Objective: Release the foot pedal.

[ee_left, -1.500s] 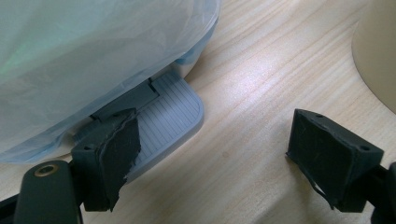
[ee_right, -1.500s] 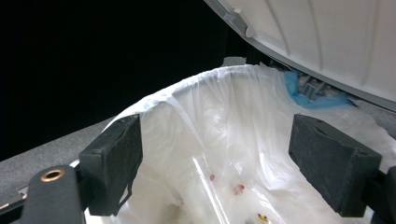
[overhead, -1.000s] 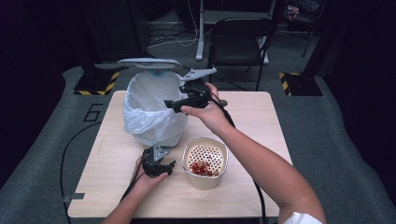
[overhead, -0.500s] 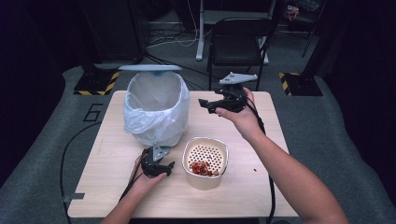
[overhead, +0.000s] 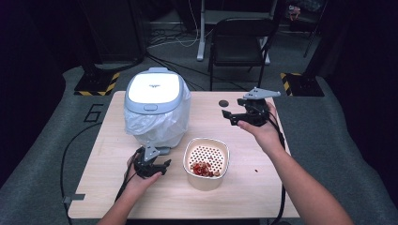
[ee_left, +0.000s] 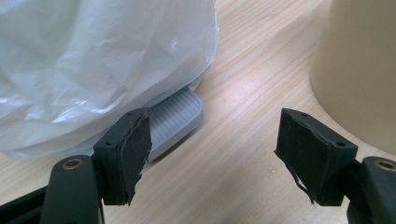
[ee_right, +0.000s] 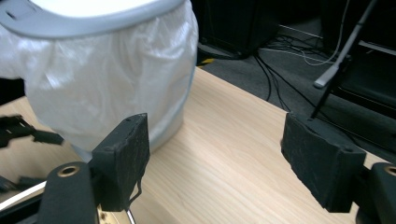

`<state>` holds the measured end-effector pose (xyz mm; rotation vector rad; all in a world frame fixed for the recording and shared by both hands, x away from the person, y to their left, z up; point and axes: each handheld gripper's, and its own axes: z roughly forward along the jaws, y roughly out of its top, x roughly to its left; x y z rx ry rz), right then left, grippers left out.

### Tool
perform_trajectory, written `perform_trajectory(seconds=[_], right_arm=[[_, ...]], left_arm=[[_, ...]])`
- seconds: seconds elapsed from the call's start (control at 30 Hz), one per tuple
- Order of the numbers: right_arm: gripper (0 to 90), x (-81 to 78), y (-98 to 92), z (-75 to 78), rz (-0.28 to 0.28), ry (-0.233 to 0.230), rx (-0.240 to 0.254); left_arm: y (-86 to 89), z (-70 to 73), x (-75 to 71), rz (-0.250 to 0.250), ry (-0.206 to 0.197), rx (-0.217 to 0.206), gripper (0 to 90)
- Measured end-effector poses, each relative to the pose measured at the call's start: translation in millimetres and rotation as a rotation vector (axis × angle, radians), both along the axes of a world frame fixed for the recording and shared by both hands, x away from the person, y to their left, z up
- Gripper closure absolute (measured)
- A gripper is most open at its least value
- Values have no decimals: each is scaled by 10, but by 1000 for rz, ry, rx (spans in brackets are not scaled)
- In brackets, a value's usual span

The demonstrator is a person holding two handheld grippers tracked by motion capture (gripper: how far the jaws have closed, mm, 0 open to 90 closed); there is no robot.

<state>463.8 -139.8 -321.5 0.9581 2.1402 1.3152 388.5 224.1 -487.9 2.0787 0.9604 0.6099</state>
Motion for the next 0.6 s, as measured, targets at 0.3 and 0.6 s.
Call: perform_trajectory(seconds=[0.3, 0.6], right_arm=[[258, -186, -214, -308, -20, 6, -27], [261, -352, -374, -575, -52, 1, -30]], left_arm=[[268, 49, -46, 29, 47, -19, 263], [535, 23, -83, 84, 70, -28, 255]])
